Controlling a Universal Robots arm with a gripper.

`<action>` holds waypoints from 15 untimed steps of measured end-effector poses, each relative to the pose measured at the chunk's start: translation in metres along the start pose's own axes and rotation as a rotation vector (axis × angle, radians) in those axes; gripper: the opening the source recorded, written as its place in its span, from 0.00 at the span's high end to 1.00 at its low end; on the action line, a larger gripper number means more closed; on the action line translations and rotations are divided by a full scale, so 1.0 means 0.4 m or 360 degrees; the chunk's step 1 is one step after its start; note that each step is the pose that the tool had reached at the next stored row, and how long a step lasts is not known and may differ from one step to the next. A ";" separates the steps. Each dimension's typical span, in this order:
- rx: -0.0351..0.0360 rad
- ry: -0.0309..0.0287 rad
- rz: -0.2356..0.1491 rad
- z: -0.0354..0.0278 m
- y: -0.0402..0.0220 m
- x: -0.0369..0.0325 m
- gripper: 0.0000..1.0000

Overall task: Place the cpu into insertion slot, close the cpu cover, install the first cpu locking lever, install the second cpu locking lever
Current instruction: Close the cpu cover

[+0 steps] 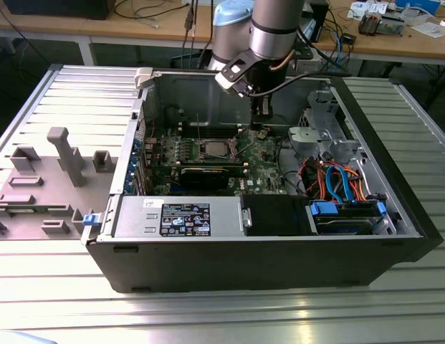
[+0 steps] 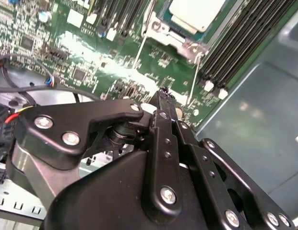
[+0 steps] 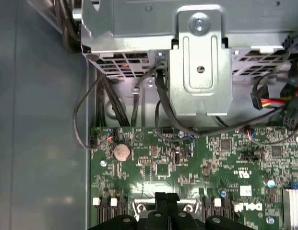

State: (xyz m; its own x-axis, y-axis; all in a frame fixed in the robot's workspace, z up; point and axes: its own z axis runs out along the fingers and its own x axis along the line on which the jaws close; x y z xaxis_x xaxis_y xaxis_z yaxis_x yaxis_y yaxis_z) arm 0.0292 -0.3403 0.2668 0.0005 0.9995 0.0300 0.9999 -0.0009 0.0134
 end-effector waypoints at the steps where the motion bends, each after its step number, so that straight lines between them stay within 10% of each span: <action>1: 0.0003 -0.00001 -0.0003 0.001 0.006 0.000 0.89; 5: 0.0015 0.00002 -0.0014 0.012 0.035 0.001 0.89; 15: 0.0028 0.00002 -0.0037 0.036 0.034 0.000 0.89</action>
State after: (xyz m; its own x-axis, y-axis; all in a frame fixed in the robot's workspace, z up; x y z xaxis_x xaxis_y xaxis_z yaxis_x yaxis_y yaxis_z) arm 0.0430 -0.3397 0.2525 -0.0224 0.9993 0.0301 0.9997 0.0226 -0.0033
